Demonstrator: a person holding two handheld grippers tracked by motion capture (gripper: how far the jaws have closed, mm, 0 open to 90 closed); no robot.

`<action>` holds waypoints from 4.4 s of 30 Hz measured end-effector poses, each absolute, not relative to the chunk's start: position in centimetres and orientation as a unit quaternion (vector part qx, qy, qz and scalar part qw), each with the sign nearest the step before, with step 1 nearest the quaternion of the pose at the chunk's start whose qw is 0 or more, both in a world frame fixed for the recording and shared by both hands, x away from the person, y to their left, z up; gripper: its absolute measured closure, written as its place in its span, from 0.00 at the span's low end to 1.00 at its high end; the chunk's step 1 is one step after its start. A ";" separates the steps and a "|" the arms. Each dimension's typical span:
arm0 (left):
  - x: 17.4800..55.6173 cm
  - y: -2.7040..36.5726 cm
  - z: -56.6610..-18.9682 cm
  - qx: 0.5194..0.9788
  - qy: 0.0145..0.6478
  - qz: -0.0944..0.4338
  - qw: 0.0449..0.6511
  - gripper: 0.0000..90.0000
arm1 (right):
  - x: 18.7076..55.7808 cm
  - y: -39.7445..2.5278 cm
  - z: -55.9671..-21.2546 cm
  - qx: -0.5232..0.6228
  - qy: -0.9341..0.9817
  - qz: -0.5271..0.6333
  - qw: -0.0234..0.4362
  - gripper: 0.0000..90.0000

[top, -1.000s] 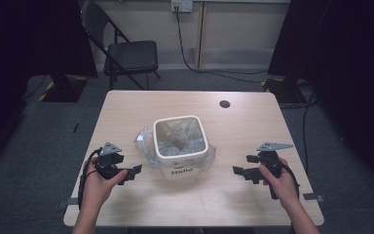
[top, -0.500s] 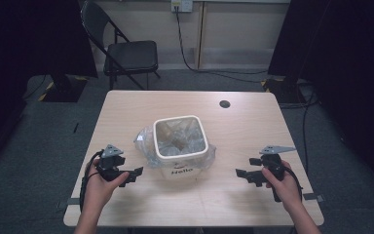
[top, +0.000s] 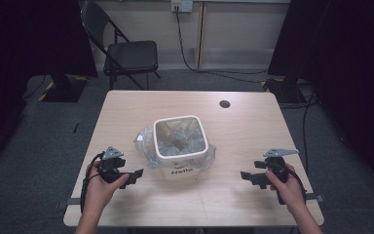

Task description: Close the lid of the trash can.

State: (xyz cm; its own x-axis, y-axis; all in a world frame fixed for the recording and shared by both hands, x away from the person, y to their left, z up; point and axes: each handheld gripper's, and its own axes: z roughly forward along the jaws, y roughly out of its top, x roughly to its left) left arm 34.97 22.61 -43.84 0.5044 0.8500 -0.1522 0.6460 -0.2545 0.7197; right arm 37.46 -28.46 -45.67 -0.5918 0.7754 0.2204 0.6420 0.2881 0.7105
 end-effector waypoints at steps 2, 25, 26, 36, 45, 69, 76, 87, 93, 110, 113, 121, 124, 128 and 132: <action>35.0 22.7 -44.0 0.777 0.483 0.133 0.380 0.20 | 37.5 -28.7 -45.8 0.445 0.797 0.400 0.083 0.18; 34.7 23.6 -45.8 0.776 0.495 0.121 0.372 0.20 | 37.6 -30.2 -47.0 0.465 0.790 0.386 0.101 0.18; 34.7 23.6 -45.9 0.777 0.495 0.123 0.369 0.20 | 37.6 -30.2 -47.0 0.465 0.791 0.385 0.100 0.18; 34.5 23.9 -46.4 0.776 0.496 0.126 0.369 0.20 | 37.6 -30.9 -47.5 0.471 0.792 0.374 0.108 0.18; 34.4 24.1 -46.8 0.776 0.498 0.126 0.367 0.21 | 37.6 -31.3 -47.8 0.474 0.793 0.366 0.110 0.18; 34.2 24.1 -47.9 0.781 0.496 0.130 0.356 0.21 | 37.6 -32.0 -48.8 0.478 0.795 0.352 0.123 0.18; 34.2 24.0 -48.3 0.786 0.492 0.128 0.352 0.21 | 37.5 -32.0 -48.9 0.473 0.796 0.354 0.130 0.18; 34.1 23.9 -48.9 0.787 0.492 0.127 0.348 0.21 | 37.4 -31.9 -49.0 0.469 0.798 0.351 0.139 0.18; 34.0 24.0 -49.0 0.789 0.485 0.130 0.353 0.19 | 37.4 -31.9 -49.1 0.466 0.799 0.352 0.144 0.18; 33.5 23.7 -49.5 0.798 0.462 0.156 0.353 0.17 | 37.2 -31.7 -49.5 0.438 0.812 0.342 0.176 0.17; 33.4 23.6 -49.6 0.801 0.456 0.160 0.353 0.16 | 37.1 -31.7 -49.6 0.434 0.814 0.341 0.182 0.17; 33.1 23.8 -49.8 0.806 0.441 0.169 0.356 0.16 | 37.0 -31.8 -49.9 0.430 0.810 0.351 0.189 0.15; 33.1 23.7 -49.9 0.810 0.435 0.175 0.353 0.16 | 37.0 -31.8 -49.9 0.429 0.810 0.351 0.190 0.15; 33.1 23.7 -49.9 0.811 0.431 0.176 0.354 0.15 | 37.0 -31.8 -49.9 0.429 0.810 0.352 0.190 0.15; 33.0 23.8 -50.0 0.812 0.429 0.175 0.355 0.14 | 37.0 -31.8 -49.9 0.429 0.810 0.351 0.190 0.15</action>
